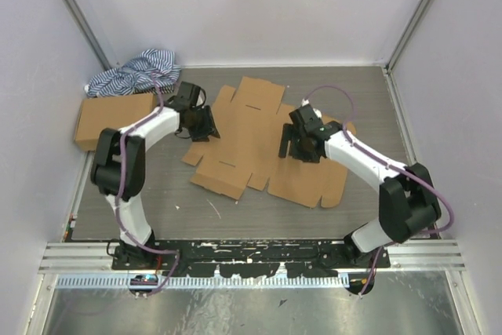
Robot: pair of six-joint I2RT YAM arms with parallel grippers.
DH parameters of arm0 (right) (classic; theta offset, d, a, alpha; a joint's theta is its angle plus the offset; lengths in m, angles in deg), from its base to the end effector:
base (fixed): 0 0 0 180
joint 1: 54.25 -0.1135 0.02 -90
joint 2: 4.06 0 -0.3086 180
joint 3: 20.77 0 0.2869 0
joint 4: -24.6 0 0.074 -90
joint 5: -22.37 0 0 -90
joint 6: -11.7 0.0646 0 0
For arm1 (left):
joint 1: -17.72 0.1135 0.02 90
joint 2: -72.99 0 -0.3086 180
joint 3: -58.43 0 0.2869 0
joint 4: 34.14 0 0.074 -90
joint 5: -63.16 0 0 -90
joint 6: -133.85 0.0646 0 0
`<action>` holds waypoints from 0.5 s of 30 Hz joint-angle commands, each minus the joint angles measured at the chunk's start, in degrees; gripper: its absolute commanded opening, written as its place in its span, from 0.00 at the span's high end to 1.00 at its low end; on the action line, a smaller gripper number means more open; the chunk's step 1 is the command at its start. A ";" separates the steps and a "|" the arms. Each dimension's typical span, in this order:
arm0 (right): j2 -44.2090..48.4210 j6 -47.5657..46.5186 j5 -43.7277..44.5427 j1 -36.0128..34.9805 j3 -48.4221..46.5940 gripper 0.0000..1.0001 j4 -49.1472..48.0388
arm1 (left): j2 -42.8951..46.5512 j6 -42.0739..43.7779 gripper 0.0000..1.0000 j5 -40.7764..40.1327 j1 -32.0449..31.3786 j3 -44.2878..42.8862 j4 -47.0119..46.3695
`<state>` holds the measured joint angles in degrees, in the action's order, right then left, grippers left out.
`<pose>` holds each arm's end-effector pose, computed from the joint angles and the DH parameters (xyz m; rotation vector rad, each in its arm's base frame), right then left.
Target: Fold the paper box
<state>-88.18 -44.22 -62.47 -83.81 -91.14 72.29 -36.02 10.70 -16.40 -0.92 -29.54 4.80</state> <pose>0.2927 0.1593 0.2308 0.1354 2.6569 0.2551 0.4294 -0.1572 0.1832 -0.2752 2.6847 -0.5377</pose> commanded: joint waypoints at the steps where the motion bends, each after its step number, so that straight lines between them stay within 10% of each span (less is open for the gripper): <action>1: -5.11 -4.79 2.85 7.38 -5.65 0.22 -2.95 | 10.22 -2.04 0.50 2.90 -2.68 6.44 -3.74; 15: -14.31 -5.80 0.47 10.49 -1.89 0.22 -7.63 | 4.98 -3.79 0.52 1.25 -7.36 11.67 -7.65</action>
<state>-103.54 -49.68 -60.41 -73.01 -95.63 67.74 -28.48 7.73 -15.33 -8.44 -17.98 -0.07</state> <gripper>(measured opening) 0.779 0.487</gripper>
